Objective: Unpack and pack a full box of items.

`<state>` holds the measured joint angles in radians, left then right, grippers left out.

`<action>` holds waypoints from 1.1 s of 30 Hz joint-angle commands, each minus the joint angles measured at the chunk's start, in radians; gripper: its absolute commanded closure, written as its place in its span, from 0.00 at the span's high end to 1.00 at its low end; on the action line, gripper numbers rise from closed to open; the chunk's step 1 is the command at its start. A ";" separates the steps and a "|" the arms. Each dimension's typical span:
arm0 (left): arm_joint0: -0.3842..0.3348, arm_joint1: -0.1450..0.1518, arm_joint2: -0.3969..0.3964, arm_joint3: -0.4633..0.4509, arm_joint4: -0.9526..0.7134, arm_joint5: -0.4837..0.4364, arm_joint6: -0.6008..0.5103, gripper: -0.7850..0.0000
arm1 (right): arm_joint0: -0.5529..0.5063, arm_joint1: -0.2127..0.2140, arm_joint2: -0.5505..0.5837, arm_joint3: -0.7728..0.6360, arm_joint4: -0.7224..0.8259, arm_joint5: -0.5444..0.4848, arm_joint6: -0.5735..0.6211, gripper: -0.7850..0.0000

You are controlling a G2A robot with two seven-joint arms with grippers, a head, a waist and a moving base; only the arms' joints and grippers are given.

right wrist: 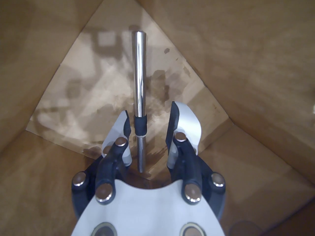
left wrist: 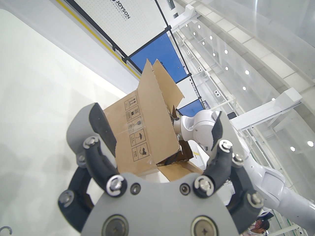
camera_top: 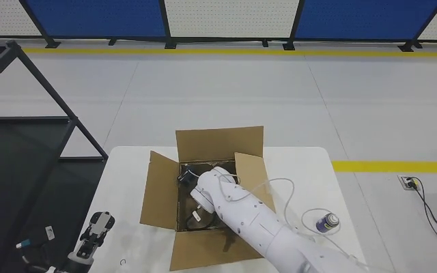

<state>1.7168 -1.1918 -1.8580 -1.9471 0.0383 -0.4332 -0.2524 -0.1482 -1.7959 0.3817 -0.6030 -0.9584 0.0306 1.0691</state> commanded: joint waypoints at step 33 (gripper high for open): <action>-0.007 -0.004 0.075 0.005 0.094 0.006 -0.010 1.00 | -0.613 0.320 0.484 -1.240 -0.676 -0.089 0.137 0.94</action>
<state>1.7098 -1.1954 -1.7888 -1.9416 0.1276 -0.4266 -0.2603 -0.7451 -1.4781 0.8579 -1.8338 -1.5949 -0.0707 1.1937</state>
